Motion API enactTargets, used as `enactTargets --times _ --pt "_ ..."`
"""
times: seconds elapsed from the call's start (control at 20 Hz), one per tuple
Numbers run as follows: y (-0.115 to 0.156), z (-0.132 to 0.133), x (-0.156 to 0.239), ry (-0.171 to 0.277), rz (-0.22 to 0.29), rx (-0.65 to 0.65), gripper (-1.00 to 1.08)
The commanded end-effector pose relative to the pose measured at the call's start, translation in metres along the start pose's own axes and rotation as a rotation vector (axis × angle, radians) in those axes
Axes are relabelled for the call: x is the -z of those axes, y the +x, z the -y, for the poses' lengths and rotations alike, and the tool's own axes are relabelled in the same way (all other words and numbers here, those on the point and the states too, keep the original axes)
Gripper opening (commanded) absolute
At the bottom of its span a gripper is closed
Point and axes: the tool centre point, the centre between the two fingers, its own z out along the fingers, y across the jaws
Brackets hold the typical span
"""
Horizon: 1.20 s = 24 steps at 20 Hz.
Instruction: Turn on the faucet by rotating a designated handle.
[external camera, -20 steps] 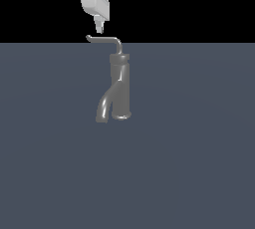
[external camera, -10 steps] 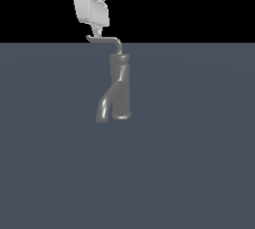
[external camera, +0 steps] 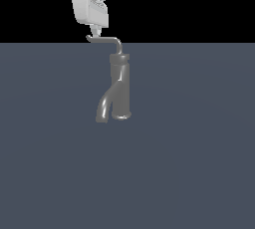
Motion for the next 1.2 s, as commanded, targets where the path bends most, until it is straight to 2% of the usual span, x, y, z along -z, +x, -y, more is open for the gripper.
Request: enactTargets --times 0.0,1.15 --pt "-0.001 -0.006 0.0 0.0 0.0 0.0 -1.0" --pt "-0.004 -0.064 0.0 0.001 0.0 0.0 -1.0"
